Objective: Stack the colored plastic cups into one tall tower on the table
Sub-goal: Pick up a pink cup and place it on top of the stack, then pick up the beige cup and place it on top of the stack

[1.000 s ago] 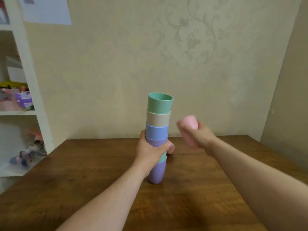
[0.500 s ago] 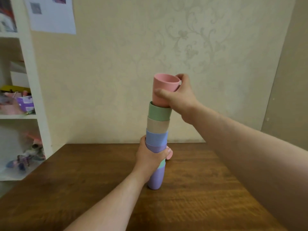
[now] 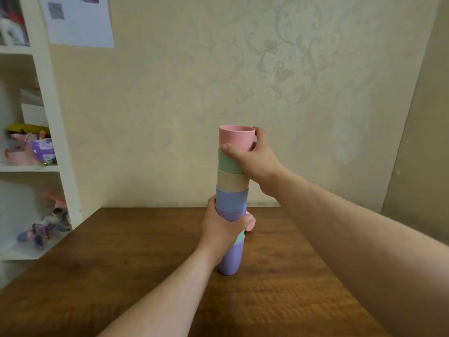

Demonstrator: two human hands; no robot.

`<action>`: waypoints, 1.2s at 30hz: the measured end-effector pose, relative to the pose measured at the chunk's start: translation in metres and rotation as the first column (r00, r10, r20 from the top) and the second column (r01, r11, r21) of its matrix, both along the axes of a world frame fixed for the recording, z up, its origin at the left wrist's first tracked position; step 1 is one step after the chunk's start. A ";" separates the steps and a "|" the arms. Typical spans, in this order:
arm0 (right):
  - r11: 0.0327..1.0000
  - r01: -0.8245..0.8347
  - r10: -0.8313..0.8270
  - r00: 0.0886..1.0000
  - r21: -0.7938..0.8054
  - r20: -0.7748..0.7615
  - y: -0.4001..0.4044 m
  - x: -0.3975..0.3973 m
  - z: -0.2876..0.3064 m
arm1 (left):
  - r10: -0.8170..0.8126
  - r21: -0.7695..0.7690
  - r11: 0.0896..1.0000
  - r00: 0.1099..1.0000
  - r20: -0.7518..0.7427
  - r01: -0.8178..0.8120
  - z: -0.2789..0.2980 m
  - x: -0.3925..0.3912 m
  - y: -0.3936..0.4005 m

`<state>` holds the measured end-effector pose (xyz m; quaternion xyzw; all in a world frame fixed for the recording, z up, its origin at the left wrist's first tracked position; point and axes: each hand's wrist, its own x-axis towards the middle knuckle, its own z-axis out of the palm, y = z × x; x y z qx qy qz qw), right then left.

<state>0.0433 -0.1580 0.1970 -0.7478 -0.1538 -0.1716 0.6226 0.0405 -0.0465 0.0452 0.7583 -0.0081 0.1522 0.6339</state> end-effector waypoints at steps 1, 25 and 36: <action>1.000 -0.005 0.005 1.000 0.011 0.010 0.000 0.001 -0.002 | 0.006 -0.002 1.000 1.000 0.001 -0.006 -0.001 0.000 0.000; 0.995 0.055 -0.073 0.973 -0.088 -0.218 -0.017 0.013 -0.155 | -0.208 0.300 0.924 0.969 -0.134 0.239 -0.044 -0.004 0.002; 0.978 0.173 -0.192 0.964 -0.118 -0.183 -0.048 0.025 -0.158 | -0.173 0.984 0.152 0.982 -0.070 0.097 -0.027 0.075 0.044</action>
